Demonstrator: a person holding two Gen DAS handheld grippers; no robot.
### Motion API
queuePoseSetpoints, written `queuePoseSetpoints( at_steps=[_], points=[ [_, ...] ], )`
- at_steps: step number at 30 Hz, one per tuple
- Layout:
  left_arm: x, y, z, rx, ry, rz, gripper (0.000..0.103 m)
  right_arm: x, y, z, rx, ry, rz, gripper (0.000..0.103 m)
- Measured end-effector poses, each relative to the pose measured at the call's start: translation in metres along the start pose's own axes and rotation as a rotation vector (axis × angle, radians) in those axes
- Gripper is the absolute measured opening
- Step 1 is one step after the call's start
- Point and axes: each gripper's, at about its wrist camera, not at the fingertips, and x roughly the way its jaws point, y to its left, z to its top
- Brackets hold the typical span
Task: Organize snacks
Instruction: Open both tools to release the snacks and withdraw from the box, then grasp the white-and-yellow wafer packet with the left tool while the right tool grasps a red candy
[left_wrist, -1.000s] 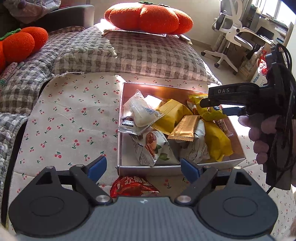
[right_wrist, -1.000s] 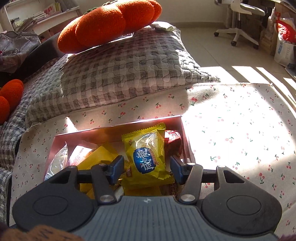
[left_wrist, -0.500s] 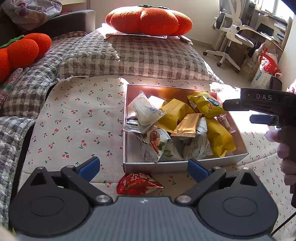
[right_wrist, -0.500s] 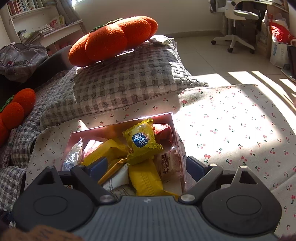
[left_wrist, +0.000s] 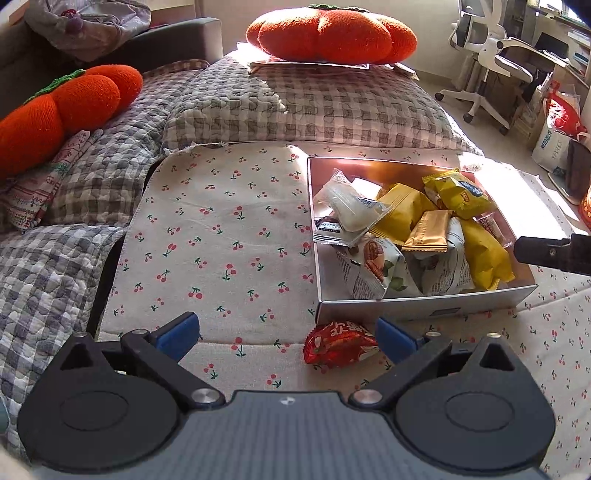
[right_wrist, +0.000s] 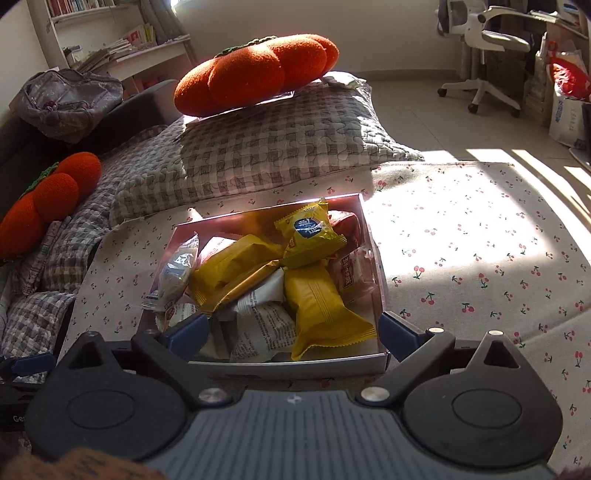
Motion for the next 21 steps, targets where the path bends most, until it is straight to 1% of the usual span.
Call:
queuePoseSetpoints(
  at_steps=[4, 7, 12, 17, 21],
  points=[
    [-0.002, 0.014, -0.008, -0.012, 0.000, 0.009, 0.103, -0.002, 0.007, -0.011, -0.033, 0.005, 0.023, 0.098],
    [-0.002, 0.026, -0.015, -0.035, -0.001, 0.039, 0.103, 0.000, 0.014, -0.021, -0.078, 0.012, 0.033, 0.098],
    [0.000, 0.045, -0.022, -0.068, 0.023, 0.061, 0.103, 0.010, 0.033, -0.037, -0.159, 0.067, 0.061, 0.098],
    [0.003, 0.058, -0.028, -0.072, 0.047, 0.083, 0.103, 0.018, 0.054, -0.046, -0.186, 0.108, 0.103, 0.098],
    [0.004, 0.068, -0.033, -0.084, 0.065, 0.096, 0.103, 0.026, 0.069, -0.052, -0.206, 0.118, 0.115, 0.098]
  ],
)
